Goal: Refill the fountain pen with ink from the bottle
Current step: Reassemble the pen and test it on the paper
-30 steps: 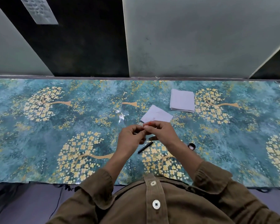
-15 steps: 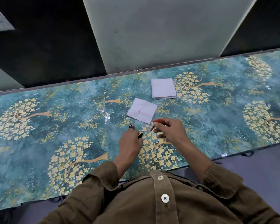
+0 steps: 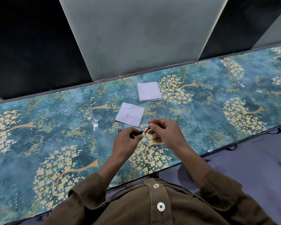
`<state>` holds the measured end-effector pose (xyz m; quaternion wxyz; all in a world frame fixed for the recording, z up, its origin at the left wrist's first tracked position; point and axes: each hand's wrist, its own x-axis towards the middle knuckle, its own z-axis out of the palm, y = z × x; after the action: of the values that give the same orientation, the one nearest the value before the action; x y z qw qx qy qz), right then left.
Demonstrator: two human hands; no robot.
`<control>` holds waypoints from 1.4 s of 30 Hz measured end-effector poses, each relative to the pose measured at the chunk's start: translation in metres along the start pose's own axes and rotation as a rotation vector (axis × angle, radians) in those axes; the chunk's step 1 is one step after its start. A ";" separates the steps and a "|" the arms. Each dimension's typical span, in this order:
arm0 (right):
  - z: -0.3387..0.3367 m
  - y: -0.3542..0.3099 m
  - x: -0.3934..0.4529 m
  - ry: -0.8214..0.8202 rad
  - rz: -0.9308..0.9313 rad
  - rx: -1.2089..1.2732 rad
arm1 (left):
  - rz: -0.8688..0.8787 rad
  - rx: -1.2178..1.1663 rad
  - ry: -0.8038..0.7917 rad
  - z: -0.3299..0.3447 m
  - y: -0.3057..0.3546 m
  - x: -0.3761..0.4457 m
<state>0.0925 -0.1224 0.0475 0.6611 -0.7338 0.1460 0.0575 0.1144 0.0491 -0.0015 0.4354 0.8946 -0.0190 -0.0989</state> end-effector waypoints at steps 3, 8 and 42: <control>-0.003 -0.027 -0.003 0.017 -0.098 0.006 | 0.074 -0.160 0.051 -0.016 0.020 -0.009; 0.001 -0.068 -0.009 -0.034 -0.266 0.008 | 0.165 -0.311 0.127 -0.040 0.043 -0.019; 0.052 -0.063 -0.044 -0.089 -0.385 -0.284 | 0.189 -0.585 0.206 -0.071 0.030 -0.071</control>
<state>0.0750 -0.0593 0.1137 0.5558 -0.8304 -0.0351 -0.0173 0.0599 0.0942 0.0758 0.6811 0.7310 -0.0285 0.0316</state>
